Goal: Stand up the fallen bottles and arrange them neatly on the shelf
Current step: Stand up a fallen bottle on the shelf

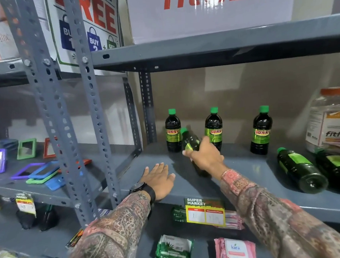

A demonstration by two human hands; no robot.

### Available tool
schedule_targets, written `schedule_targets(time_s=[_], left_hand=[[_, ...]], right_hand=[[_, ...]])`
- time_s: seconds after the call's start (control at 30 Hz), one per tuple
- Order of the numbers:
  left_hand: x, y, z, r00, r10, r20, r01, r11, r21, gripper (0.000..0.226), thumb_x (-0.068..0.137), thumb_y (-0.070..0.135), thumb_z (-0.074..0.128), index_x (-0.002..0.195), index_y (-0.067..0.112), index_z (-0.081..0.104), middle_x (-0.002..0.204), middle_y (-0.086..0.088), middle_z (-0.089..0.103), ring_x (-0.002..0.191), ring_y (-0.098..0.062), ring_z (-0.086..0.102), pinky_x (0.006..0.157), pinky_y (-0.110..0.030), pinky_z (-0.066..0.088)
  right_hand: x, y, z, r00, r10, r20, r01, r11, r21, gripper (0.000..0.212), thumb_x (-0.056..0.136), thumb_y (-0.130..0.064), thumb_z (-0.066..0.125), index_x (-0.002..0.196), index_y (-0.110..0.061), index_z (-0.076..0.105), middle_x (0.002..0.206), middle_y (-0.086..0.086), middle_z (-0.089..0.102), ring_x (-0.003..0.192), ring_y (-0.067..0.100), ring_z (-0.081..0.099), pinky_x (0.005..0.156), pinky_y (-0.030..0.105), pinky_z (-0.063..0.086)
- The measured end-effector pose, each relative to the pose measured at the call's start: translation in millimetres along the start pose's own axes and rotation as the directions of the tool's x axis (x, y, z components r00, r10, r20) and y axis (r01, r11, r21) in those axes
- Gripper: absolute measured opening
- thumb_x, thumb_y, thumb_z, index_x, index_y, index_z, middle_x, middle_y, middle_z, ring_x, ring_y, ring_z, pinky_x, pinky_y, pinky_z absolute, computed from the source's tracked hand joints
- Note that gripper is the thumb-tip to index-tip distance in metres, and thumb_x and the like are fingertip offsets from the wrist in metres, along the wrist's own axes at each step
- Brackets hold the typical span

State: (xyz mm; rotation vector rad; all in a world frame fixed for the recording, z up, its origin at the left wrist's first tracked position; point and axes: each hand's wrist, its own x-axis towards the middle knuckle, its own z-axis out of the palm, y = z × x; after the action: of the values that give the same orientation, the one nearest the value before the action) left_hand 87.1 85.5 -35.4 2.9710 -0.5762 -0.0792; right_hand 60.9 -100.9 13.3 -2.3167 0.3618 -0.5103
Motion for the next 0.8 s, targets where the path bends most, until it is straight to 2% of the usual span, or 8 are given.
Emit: schedule_targets(time_s=[0.07,0.13,0.2,0.33,0.43,0.57,0.67,0.8], left_hand=[[-0.1,0.2,0.0,1.000,0.000,-0.003,0.000,1.000,0.000,0.068,0.105,0.050,0.012,0.163,0.015,0.004,0.172,0.000,-0.003,0.159,-0.016,-0.004,0.128,-0.044,-0.006],[-0.4,0.5,0.2,1.000,-0.002,-0.005,0.002,1.000,-0.001,0.069,0.104,0.050,0.012,0.163,0.015,0.004,0.172,0.000,-0.003,0.159,-0.016,-0.004,0.128,-0.044,-0.006],[-0.7,0.4,0.9,1.000,-0.005,-0.007,0.005,1.000,-0.002,0.068,0.104,0.050,0.012,0.163,0.015,0.005,0.172,0.000,-0.002,0.159,-0.016,-0.003,0.128,-0.044,-0.006],[1.4,-0.6,2.1,1.000,-0.009,-0.008,0.009,1.000,0.003,0.068,0.104,0.050,0.012,0.163,0.016,0.005,0.172,0.001,-0.002,0.159,-0.015,-0.004,0.128,-0.044,-0.007],[1.9,0.3,2.3,1.000,-0.017,-0.013,0.017,1.000,0.006,0.069,0.104,0.050,0.012,0.163,0.016,0.005,0.172,0.001,-0.001,0.159,-0.015,-0.003,0.128,-0.044,-0.006],[2.3,1.4,2.7,1.000,-0.016,-0.027,0.017,1.000,0.022,0.069,0.104,0.050,0.012,0.162,0.014,0.008,0.172,0.000,0.001,0.159,-0.016,-0.002,0.128,-0.045,-0.005],[3.3,1.1,3.0,1.000,-0.017,-0.025,0.018,1.000,0.023,0.069,0.104,0.051,0.012,0.163,0.015,0.008,0.172,0.001,0.000,0.159,-0.015,-0.002,0.128,-0.044,-0.005],[4.7,0.4,3.7,1.000,-0.014,-0.024,0.015,0.999,0.030,0.069,0.104,0.051,0.013,0.163,0.015,0.007,0.172,0.000,0.000,0.159,-0.016,-0.002,0.128,-0.044,-0.005]], right_hand=[[-2.6,5.7,7.8,0.995,-0.078,-0.055,0.091,0.945,0.314,0.075,0.081,-0.057,0.075,0.139,-0.024,0.042,0.121,-0.007,0.064,0.113,0.021,0.063,0.100,0.047,0.044],[-5.4,10.5,17.3,0.993,-0.099,-0.057,0.114,0.807,0.579,0.074,0.086,-0.042,0.079,0.146,-0.025,0.039,0.121,-0.009,0.066,0.112,0.014,0.065,0.104,0.048,0.050],[-4.9,14.3,23.9,0.991,-0.130,-0.028,0.114,0.724,0.680,0.074,0.090,-0.024,0.079,0.149,-0.023,0.035,0.126,-0.004,0.066,0.116,0.014,0.065,0.106,0.045,0.052],[0.0,11.7,28.2,0.978,-0.198,0.057,0.100,0.696,0.711,0.053,0.095,-0.009,0.072,0.137,-0.028,0.047,0.122,-0.002,0.069,0.115,0.019,0.068,0.106,0.047,0.053],[1.1,11.0,32.6,0.979,-0.196,0.059,0.106,0.731,0.674,0.048,0.093,-0.021,0.071,0.130,-0.041,0.048,0.127,-0.006,0.065,0.121,0.017,0.064,0.108,0.048,0.051],[0.9,13.6,39.7,0.979,-0.176,-0.105,0.203,0.905,0.373,0.091,0.071,-0.053,0.087,0.145,-0.023,0.042,0.136,-0.004,0.047,0.129,0.013,0.043,0.110,0.036,0.039],[3.5,13.9,39.9,0.973,-0.174,-0.149,0.219,0.896,0.387,0.095,0.069,-0.039,0.095,0.144,-0.016,0.041,0.135,0.002,0.058,0.123,0.019,0.057,0.106,0.039,0.048],[5.2,16.1,41.6,0.976,-0.212,-0.044,0.209,0.867,0.453,0.072,0.081,-0.022,0.086,0.139,-0.018,0.043,0.122,-0.001,0.066,0.108,0.016,0.066,0.101,0.047,0.054]])
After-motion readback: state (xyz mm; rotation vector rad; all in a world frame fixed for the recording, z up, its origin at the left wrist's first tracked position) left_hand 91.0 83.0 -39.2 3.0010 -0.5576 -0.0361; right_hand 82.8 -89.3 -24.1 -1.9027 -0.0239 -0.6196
